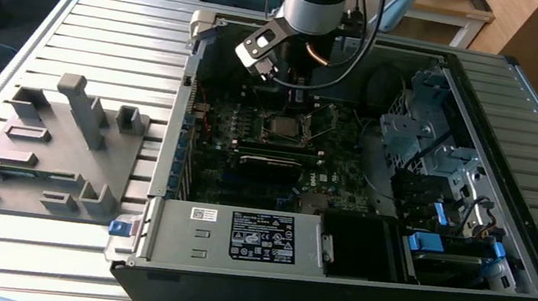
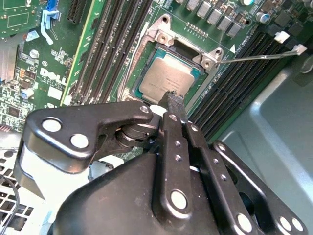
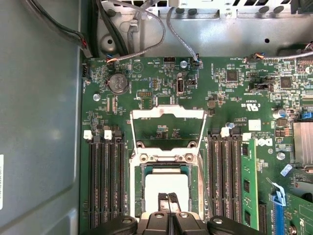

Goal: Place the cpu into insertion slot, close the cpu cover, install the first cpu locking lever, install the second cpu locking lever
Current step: 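Close the cpu cover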

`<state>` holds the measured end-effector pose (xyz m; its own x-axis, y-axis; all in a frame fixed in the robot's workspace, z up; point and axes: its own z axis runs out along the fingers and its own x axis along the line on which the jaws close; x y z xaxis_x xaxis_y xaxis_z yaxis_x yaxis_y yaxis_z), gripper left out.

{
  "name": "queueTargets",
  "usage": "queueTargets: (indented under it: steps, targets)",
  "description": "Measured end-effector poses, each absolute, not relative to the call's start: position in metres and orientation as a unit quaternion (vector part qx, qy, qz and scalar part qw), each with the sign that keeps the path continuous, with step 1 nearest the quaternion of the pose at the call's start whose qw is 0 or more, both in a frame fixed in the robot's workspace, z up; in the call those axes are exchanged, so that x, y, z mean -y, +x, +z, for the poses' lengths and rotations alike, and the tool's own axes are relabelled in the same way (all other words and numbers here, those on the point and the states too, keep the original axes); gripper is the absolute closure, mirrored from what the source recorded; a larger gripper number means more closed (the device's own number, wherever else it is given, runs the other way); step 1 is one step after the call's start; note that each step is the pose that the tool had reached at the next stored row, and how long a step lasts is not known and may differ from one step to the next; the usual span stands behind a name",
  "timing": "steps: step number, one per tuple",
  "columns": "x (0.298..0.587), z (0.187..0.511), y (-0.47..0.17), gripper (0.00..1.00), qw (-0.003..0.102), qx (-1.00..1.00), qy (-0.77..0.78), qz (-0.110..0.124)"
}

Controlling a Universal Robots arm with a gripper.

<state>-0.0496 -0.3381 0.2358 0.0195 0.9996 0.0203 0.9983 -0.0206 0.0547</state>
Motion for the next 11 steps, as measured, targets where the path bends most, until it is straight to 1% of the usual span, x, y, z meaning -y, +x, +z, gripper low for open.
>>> queueTargets:
  steps: [11]
  targets:
    - [0.3381,0.244,-0.0496,0.89,0.012,-0.7,0.714,0.026]
